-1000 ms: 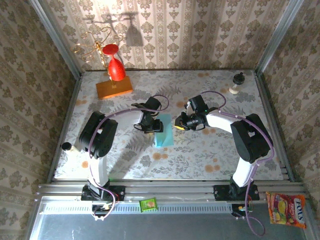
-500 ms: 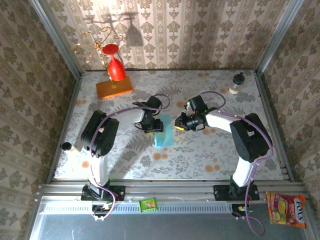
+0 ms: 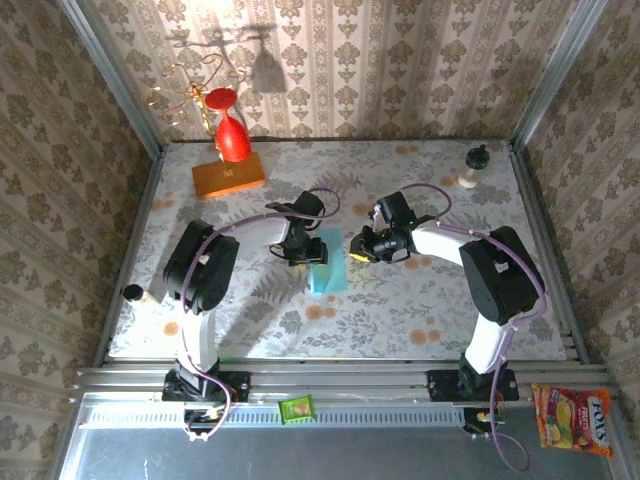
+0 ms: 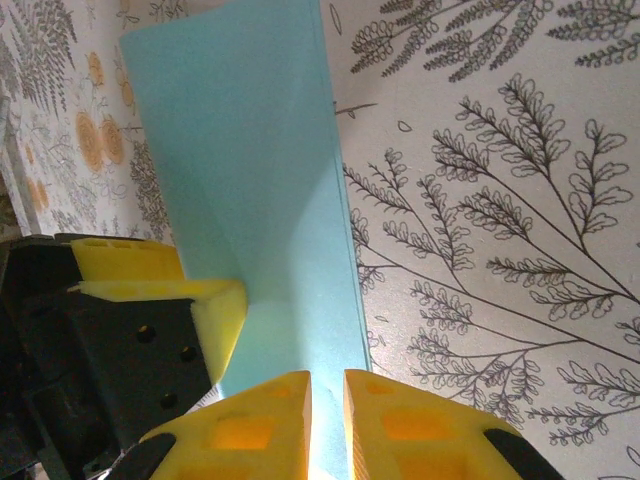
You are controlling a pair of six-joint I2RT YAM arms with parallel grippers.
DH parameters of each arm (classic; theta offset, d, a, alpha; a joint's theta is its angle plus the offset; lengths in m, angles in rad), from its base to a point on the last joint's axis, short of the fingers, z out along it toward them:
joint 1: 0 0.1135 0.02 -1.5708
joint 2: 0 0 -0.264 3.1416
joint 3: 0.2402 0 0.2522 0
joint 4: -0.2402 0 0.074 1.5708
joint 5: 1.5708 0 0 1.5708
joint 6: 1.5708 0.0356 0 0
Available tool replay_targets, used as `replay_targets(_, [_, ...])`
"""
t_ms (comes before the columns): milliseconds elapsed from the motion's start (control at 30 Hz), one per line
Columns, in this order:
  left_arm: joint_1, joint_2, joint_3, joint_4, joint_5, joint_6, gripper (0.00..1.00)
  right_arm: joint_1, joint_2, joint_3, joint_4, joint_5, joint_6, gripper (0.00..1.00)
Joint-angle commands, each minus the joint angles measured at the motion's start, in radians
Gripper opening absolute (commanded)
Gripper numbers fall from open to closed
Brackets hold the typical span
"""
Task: Fold a paper plane with a square sheet of paper (pick it up from the middle)
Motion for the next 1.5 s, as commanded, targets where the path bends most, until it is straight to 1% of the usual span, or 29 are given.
replay_targets(0, [-0.032, 0.168, -0.069, 0.086, 0.043, 0.032, 0.49, -0.004, 0.017, -0.014, 0.007, -0.004, 0.010, 0.18])
replay_targets(267, [-0.032, 0.186, -0.062, 0.087, 0.046, 0.048, 0.50, -0.004, 0.020, -0.014, 0.009, -0.005, 0.014, 0.18])
replay_targets(567, [-0.031, 0.200, -0.058, 0.092, 0.041, 0.033, 0.50, -0.003, 0.023, -0.016, 0.018, -0.011, 0.016, 0.19])
replay_targets(900, [-0.028, 0.212, -0.060, 0.094, 0.036, 0.020, 0.50, 0.006, 0.052, -0.013, 0.057, -0.065, 0.024, 0.18])
replay_targets(1467, [-0.017, 0.214, -0.075, 0.102, 0.048, 0.020, 0.51, 0.049, 0.154, 0.070, 0.057, -0.102, 0.010, 0.11])
